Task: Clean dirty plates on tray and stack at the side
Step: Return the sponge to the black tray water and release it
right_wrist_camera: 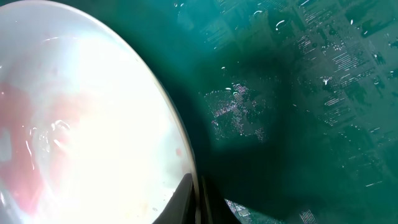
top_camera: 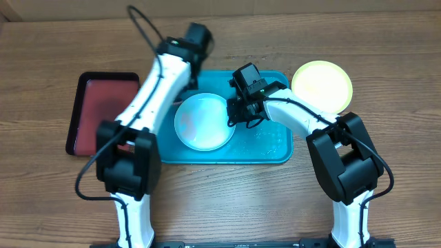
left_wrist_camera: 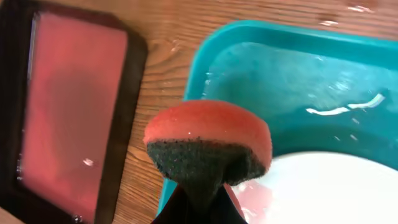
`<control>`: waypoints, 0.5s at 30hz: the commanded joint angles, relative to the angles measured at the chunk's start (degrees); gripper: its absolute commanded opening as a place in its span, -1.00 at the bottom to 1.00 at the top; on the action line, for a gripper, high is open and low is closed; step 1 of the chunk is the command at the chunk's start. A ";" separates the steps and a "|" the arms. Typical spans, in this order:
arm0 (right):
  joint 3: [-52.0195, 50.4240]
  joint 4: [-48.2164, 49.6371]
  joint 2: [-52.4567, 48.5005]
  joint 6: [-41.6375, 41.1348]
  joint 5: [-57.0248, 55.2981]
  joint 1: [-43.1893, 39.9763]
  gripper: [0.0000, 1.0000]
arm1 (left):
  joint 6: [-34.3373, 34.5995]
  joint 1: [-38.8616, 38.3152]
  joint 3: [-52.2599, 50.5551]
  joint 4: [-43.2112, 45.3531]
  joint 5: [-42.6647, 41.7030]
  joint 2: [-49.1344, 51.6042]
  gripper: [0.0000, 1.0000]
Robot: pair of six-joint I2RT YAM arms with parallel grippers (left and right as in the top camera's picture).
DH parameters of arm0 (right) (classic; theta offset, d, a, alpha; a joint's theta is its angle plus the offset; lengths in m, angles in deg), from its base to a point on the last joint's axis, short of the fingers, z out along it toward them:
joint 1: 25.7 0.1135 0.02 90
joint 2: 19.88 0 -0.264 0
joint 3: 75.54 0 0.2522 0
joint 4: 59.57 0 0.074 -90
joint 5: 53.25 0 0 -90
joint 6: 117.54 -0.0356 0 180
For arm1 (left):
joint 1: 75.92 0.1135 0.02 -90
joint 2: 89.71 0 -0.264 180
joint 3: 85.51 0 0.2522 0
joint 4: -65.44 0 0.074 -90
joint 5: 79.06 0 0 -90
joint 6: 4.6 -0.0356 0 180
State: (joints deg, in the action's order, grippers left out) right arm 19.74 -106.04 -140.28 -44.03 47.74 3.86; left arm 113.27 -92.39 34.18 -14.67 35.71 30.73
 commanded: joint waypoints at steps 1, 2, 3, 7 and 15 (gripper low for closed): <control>-1.18 -0.55 -0.17 0.00 -2.60 -0.37 -0.93 | -0.66 7.87 0.72 -0.68 -8.13 0.20 -0.92; -1.18 -0.55 -0.17 0.00 -2.60 -0.37 -0.93 | -0.66 10.43 0.61 -0.74 -10.58 0.20 -0.91; -1.18 -0.55 -0.17 0.00 -2.60 -0.37 -0.93 | -0.66 12.94 0.59 -0.81 -12.98 0.20 -0.91; -1.18 -0.35 -0.17 0.00 -2.60 -0.37 -0.92 | -0.68 20.98 -0.39 -0.59 -16.90 0.20 -0.91; -1.18 0.07 -0.17 -0.02 -2.60 -0.37 -0.92 | -3.65 29.11 -5.92 2.95 -19.98 0.20 -0.91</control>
State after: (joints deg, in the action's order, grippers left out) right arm 19.74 -105.97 -140.28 -44.01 47.74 3.86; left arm 112.29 -63.30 30.20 -12.70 19.71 30.76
